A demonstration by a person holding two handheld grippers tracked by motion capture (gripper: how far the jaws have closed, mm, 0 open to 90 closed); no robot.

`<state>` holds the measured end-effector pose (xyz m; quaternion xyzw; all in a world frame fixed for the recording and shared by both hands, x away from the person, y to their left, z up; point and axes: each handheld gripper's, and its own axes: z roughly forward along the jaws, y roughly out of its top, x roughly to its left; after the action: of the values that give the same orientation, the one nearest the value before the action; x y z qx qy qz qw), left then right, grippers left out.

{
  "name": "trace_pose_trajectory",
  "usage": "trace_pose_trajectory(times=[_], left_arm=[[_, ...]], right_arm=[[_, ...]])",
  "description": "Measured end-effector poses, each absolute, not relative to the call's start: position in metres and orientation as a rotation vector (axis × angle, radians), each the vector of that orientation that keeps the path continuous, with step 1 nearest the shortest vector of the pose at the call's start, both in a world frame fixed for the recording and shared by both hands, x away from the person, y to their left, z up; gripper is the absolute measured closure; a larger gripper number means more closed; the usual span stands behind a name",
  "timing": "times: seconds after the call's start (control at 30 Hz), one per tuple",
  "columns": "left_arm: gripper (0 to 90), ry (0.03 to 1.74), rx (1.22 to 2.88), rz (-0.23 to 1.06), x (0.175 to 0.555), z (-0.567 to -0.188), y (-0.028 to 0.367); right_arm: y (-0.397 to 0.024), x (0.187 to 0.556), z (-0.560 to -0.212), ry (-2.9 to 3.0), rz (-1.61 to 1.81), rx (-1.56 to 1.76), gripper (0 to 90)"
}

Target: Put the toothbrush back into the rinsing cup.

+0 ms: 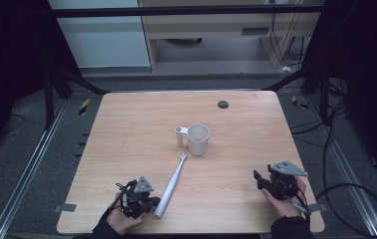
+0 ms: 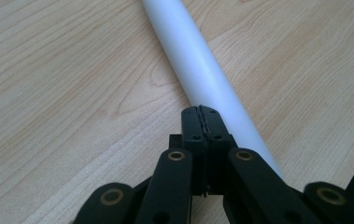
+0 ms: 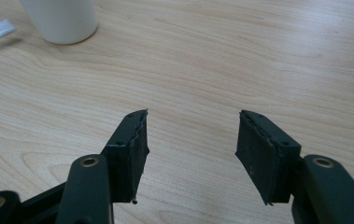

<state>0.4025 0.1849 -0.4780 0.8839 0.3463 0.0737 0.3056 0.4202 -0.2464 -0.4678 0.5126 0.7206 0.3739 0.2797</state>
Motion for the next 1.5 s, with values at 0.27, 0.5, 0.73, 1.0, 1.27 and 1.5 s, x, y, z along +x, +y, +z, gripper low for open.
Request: trace_pose_trajectory(times=[0.27, 0.5, 0.73, 1.0, 1.27, 1.5], left_arm=[[89.6, 0.905, 2.346, 0.184, 0.401, -0.479, 0.18], [89.5, 0.899, 2.345, 0.18, 0.401, -0.48, 0.177], [89.5, 0.885, 2.351, 0.176, 0.4, -0.481, 0.174], [89.6, 0.881, 2.354, 0.174, 0.4, -0.482, 0.172], [89.6, 0.886, 2.351, 0.175, 0.4, -0.481, 0.172], [89.6, 0.944, 2.31, 0.226, 0.41, -0.478, 0.176]], right_arm=[[-0.246, 0.42, -0.468, 1.935, 1.002, 1.373, 43.2], [-0.246, 0.421, -0.468, 1.936, 1.002, 1.374, 43.1], [-0.246, 0.421, -0.468, 1.937, 0.998, 1.375, 43.1], [-0.246, 0.421, -0.469, 1.94, 1.0, 1.378, 43.1], [-0.246, 0.421, -0.469, 1.941, 1.001, 1.381, 43.1], [-0.246, 0.421, -0.469, 1.941, 1.0, 1.377, 43.2]])
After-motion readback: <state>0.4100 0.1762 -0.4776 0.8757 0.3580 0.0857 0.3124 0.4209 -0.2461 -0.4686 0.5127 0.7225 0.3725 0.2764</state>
